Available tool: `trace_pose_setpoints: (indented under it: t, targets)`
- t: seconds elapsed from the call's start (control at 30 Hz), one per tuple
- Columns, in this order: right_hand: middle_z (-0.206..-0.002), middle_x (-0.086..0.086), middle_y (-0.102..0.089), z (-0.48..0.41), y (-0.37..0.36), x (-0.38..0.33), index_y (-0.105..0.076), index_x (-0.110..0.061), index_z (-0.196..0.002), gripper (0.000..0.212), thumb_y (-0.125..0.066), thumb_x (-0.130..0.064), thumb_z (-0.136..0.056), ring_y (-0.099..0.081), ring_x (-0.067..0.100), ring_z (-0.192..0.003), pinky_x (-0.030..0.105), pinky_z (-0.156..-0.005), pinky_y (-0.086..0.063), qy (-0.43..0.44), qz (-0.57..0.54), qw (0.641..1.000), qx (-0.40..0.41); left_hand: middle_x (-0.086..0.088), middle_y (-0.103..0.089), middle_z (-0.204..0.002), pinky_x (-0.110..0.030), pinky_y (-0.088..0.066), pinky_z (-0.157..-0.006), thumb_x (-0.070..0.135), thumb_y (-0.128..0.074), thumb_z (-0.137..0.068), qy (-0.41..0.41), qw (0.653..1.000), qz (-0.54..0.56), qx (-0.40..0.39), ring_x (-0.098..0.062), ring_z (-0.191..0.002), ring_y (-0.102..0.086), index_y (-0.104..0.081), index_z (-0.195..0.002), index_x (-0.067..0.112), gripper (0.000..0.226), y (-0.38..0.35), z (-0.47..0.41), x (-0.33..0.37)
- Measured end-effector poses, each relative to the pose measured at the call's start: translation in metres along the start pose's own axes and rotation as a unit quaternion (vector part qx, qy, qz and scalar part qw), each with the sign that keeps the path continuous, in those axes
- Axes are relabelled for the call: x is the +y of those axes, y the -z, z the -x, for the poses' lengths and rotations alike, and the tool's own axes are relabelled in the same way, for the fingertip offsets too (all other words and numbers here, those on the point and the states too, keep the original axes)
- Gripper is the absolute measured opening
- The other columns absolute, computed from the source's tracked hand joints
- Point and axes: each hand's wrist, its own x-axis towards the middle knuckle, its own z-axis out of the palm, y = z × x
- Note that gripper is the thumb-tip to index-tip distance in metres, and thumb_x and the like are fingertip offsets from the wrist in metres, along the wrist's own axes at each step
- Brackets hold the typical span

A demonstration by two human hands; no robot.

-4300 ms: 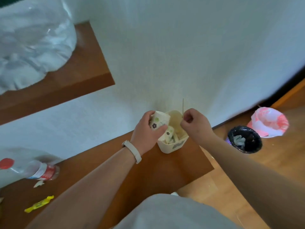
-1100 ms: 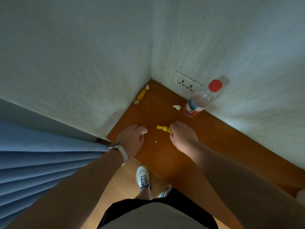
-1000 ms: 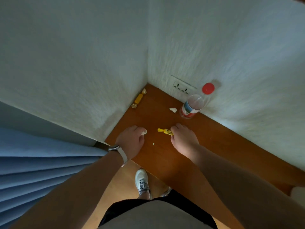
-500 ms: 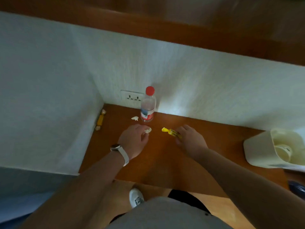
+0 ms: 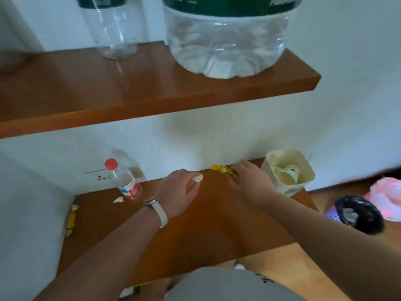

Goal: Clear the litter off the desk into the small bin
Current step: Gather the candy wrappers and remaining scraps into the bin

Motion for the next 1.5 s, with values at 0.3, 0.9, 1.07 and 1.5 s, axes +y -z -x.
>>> trace_pose_setpoints:
  t: [0.3, 0.9, 1.07, 1.5]
  targets:
    - [-0.098, -0.001, -0.057, 0.037, 0.052, 0.125, -0.060, -0.018, -0.105, 0.024, -0.055, -0.035, -0.089, -0.057, 0.025, -0.088, 0.038, -0.067, -0.049, -0.081, -0.014, 0.996, 0.040, 0.011, -0.063, -0.101, -0.022, -0.041, -0.080, 0.038, -0.051, -0.095, -0.056, 0.996, 0.048, -0.047, -0.005, -0.093, -0.054, -0.064, -0.113, 0.026, 0.026, -0.064, -0.065, 0.119]
    - [-0.108, 0.001, -0.056, 0.038, 0.046, 0.231, -0.060, -0.016, -0.113, 0.026, -0.054, -0.025, -0.089, -0.054, 0.020, -0.094, 0.035, -0.077, -0.050, -0.094, -0.068, 0.993, 0.011, 0.003, -0.058, -0.119, -0.033, -0.039, -0.095, 0.035, -0.055, -0.092, -0.022, 0.988, -0.045, -0.144, -0.017, -0.111, -0.048, -0.063, -0.120, 0.021, 0.032, -0.153, -0.126, 0.196]
    - [-0.103, 0.004, -0.058, 0.031, 0.039, 0.231, -0.063, -0.014, -0.107, 0.022, -0.058, -0.024, -0.088, -0.055, 0.021, -0.089, 0.034, -0.075, -0.048, -0.068, -0.076, 0.995, 0.007, 0.004, -0.057, -0.124, -0.034, -0.034, -0.099, 0.036, -0.058, -0.089, -0.019, 0.989, -0.056, -0.136, -0.017, -0.117, -0.047, -0.062, -0.121, 0.022, 0.035, -0.156, -0.117, 0.190]
    - [-0.100, 0.003, -0.062, -0.002, 0.042, 0.174, -0.065, -0.011, -0.102, 0.031, -0.048, -0.034, -0.090, -0.058, 0.024, -0.085, 0.038, -0.072, -0.048, 0.073, -0.051, 0.996, -0.015, 0.007, -0.048, -0.138, -0.034, -0.029, -0.108, 0.040, -0.051, -0.094, 0.057, 0.993, -0.072, -0.071, -0.014, -0.130, -0.040, -0.053, -0.130, 0.027, 0.038, -0.104, -0.075, 0.153]
